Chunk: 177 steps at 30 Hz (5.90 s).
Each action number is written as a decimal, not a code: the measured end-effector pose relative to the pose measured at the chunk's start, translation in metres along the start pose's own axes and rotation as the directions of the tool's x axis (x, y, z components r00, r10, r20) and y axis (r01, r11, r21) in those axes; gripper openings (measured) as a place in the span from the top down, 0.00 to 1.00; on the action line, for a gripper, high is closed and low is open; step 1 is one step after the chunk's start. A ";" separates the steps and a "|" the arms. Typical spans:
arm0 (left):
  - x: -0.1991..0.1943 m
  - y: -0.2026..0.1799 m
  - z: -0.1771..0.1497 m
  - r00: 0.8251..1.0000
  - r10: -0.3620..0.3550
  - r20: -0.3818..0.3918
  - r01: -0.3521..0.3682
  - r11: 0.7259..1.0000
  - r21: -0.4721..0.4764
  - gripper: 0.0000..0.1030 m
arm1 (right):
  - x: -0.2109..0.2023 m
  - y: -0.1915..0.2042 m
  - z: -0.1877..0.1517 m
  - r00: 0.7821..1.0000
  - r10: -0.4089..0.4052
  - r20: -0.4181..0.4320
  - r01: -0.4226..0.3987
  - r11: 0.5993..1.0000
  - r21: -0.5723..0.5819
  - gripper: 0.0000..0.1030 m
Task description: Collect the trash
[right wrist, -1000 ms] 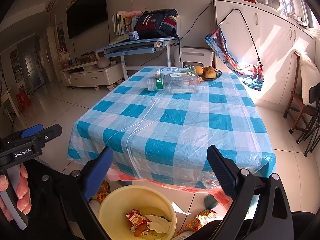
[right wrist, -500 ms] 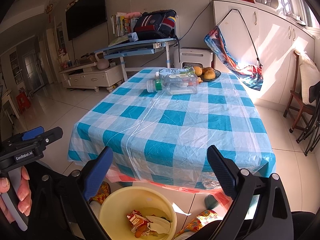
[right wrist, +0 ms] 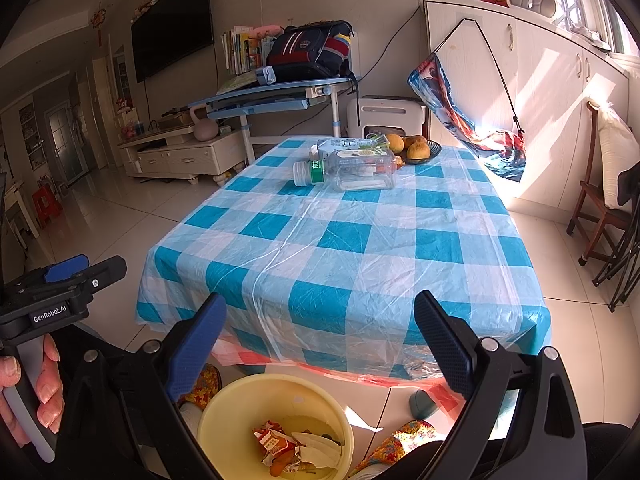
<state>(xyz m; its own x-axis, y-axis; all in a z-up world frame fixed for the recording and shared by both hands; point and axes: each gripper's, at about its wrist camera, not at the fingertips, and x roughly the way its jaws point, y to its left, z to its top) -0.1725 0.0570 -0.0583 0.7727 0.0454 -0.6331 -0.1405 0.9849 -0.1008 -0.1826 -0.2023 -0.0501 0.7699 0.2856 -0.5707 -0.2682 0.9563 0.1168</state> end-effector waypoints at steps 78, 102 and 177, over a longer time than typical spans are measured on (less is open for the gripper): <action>0.172 -0.141 0.157 0.958 -0.276 -0.078 0.278 0.832 0.479 0.15 | 0.097 -0.114 0.123 0.996 0.083 -0.018 -0.076 0.964 0.256 0.12; 0.269 -0.262 0.152 0.945 -0.137 -0.298 0.320 0.587 0.743 0.24 | 0.117 -0.170 0.126 0.987 0.160 0.032 -0.156 0.864 0.480 0.12; 0.233 -0.051 0.132 0.905 -0.089 -0.415 0.175 0.969 0.175 0.48 | 0.234 -0.042 0.178 0.909 0.188 -0.371 -0.274 0.942 -0.192 0.47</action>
<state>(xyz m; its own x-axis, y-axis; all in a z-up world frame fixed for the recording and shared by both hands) 0.0964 0.0396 -0.0994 0.4552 -0.1158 -0.8828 0.1076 0.9914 -0.0745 0.1117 -0.1644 -0.0434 0.4346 0.4164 -0.7986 -0.5747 0.8109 0.1100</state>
